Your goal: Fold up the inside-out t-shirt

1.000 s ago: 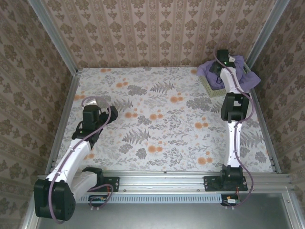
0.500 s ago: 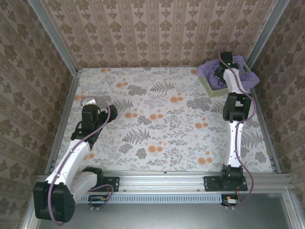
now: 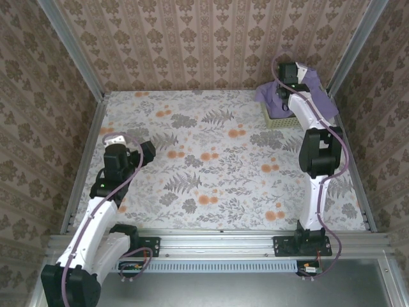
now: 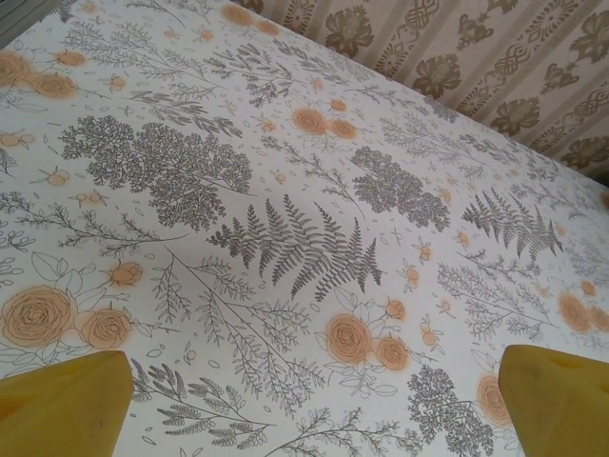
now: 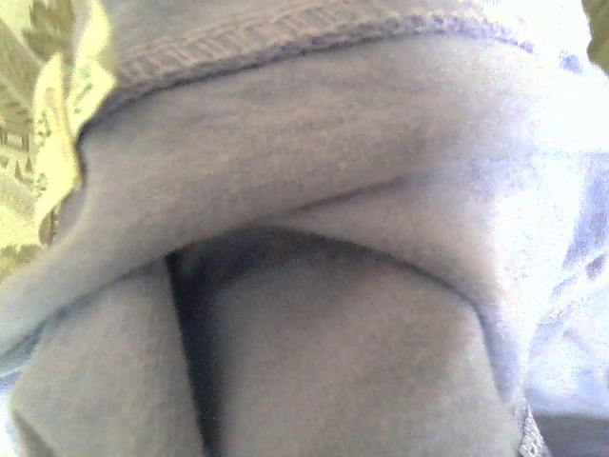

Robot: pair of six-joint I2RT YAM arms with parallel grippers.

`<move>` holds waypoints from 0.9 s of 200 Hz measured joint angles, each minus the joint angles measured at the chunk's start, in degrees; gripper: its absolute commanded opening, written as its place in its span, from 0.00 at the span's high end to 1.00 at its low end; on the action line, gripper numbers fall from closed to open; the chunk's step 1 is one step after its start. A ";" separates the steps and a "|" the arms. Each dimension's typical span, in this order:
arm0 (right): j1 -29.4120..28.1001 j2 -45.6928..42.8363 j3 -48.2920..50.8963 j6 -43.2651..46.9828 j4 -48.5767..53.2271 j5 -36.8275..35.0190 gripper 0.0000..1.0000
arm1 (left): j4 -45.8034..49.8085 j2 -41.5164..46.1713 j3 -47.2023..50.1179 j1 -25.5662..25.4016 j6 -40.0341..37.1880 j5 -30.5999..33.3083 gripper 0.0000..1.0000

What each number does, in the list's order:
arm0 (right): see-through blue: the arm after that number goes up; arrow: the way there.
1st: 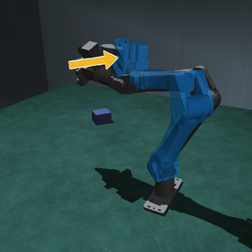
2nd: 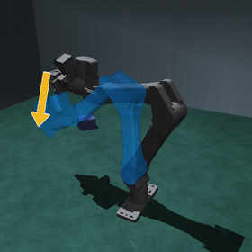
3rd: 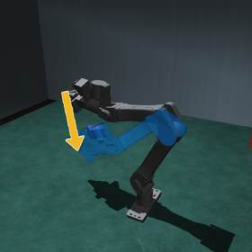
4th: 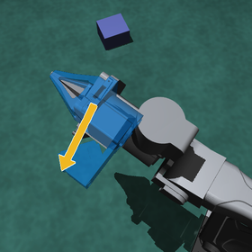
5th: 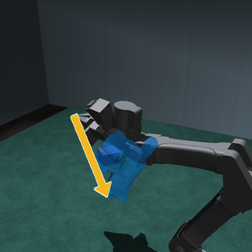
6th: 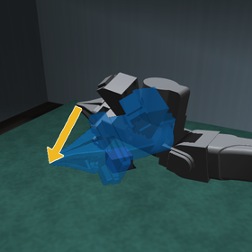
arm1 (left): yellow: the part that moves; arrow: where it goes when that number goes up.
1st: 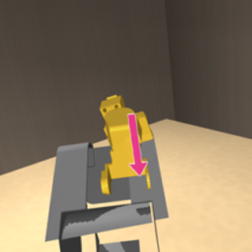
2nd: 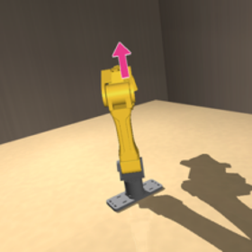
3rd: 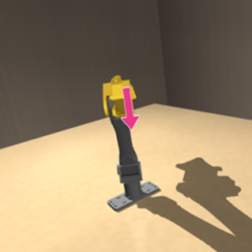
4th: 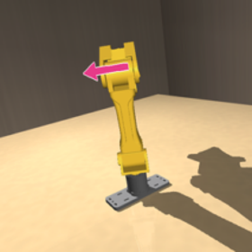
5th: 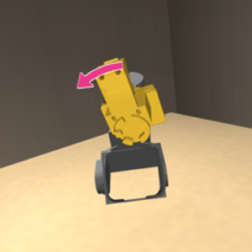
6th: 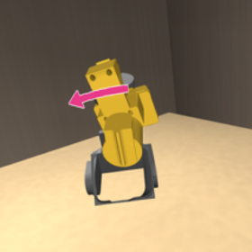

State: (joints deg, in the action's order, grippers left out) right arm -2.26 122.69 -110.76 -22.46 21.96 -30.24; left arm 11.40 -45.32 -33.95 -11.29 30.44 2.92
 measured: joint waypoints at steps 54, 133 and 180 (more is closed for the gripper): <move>-3.91 -9.07 4.96 6.01 -8.15 -12.96 1.00 | 1.92 1.73 -0.02 -0.04 0.20 -0.85 0.00; -12.96 -24.79 9.46 15.58 -18.10 -16.55 1.00 | 5.40 2.43 -2.82 -1.18 0.92 -1.68 0.00; -25.18 -30.73 9.49 17.14 -15.26 -12.04 1.00 | 9.42 3.08 -3.76 -1.73 1.14 -1.92 0.00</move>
State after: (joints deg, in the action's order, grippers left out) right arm -27.44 91.96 -101.27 -5.32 6.70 -42.28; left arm 20.82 -42.24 -37.71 -13.02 31.57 0.99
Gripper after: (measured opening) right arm 0.134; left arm 0.998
